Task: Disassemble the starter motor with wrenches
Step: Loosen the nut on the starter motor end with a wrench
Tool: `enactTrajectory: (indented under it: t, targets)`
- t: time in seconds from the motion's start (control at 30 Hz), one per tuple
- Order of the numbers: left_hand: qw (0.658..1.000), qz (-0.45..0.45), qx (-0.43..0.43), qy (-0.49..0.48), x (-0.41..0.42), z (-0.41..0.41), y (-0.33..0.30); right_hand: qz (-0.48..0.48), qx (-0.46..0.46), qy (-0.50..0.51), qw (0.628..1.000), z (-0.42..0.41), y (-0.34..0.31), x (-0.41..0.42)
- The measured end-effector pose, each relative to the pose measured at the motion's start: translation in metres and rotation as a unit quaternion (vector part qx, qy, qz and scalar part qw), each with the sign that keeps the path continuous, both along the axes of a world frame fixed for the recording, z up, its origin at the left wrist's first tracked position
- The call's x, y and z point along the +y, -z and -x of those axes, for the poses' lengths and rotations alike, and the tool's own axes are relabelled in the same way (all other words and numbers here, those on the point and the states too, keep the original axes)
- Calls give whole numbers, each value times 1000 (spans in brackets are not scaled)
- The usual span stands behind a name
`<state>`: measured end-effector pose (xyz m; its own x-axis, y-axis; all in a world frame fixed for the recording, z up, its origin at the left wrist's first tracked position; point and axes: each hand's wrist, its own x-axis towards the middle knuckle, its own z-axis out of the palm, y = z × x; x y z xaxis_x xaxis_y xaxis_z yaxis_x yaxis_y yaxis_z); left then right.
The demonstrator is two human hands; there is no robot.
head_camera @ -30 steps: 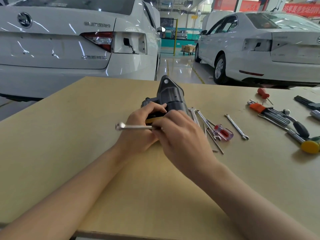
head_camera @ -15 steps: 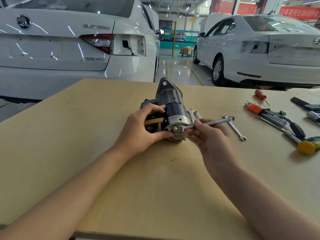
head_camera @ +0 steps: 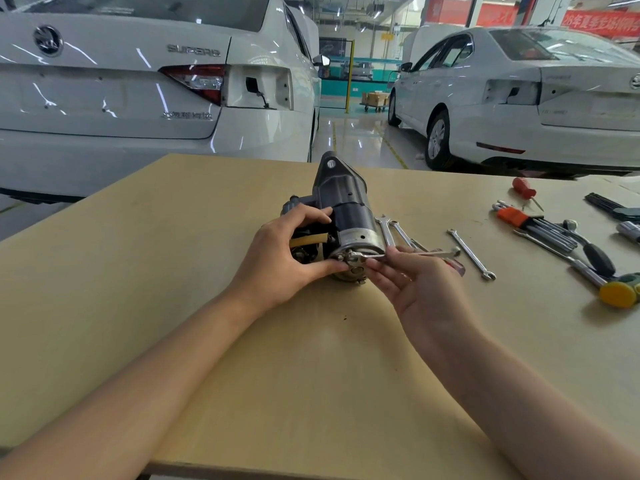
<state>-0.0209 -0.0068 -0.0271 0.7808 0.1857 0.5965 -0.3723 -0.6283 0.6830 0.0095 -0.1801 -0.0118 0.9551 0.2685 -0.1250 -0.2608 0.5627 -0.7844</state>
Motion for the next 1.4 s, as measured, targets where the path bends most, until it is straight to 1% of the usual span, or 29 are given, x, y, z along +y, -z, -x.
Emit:
enactTrajectory:
  t: [0.17, 0.43, 0.6, 0.77, 0.83, 0.87, 0.9, 0.97, 1.0, 1.03, 1.07, 1.13, 1.17, 1.2, 1.27, 1.3, 1.33, 1.37, 1.4]
  targets:
    - [1000, 0, -2, 3, 0, 0, 0, -28, 75, -5, 997, 3, 2, 1]
    - [1000, 1, 8, 7, -4, 4, -3, -8, 100, -4, 995, 5, 2, 2]
    - [1000, -7, 3, -30, -13, 5, -2, -21, 130, -13, 991, 5, 0, 1]
    - [999, -4, 6, -37, -11, 4, -1, -25, 138, -36, 989, 5, -4, 0]
    - [999, -4, 10, -35, -11, 4, -1, -30, 123, -32, 991, 6, -3, 0]
    - [999, -4, 12, -33, -11, 4, -2, -28, 99, -23, 994, 6, -3, 0]
    - [999, -2, 15, -30, -12, 4, -2, -17, 57, -9, 998, 6, -2, -1]
    - [999, 5, 23, -23, -12, 5, -3, 43, -82, 35, 995, 7, -3, 0]
    - [999, 10, 28, -21, -12, 6, -4, 94, -176, 67, 978, 8, -5, 2]
    - [999, 15, 32, -20, -12, 6, -4, 159, -280, 103, 941, 8, -7, 4]
    - [999, 18, 36, -19, -12, 7, -4, 225, -379, 134, 887, 8, -8, 7]
    - [999, 6, 35, -13, -10, 7, -4, 325, -537, 156, 763, 9, -10, 17]
    - [999, -2, 33, -5, -9, 7, -4, 356, -594, 152, 705, 11, -9, 22]
    - [999, -5, 34, 3, -8, 7, -4, 380, -636, 139, 657, 12, -7, 25]
    - [999, -12, 39, 5, -6, 6, -4, 425, -693, 117, 570, 15, -1, 29]
    - [999, -19, 39, 4, -4, 5, -4, 435, -712, 112, 540, 15, 0, 27]
    - [999, -24, 38, 5, -4, 4, -4, 427, -722, 108, 534, 15, 1, 24]
    - [999, -25, 36, 7, -4, 4, -3, 405, -721, 101, 553, 15, 1, 21]
    - [999, -23, 37, 9, -4, 4, -3, 373, -708, 95, 592, 16, 0, 18]
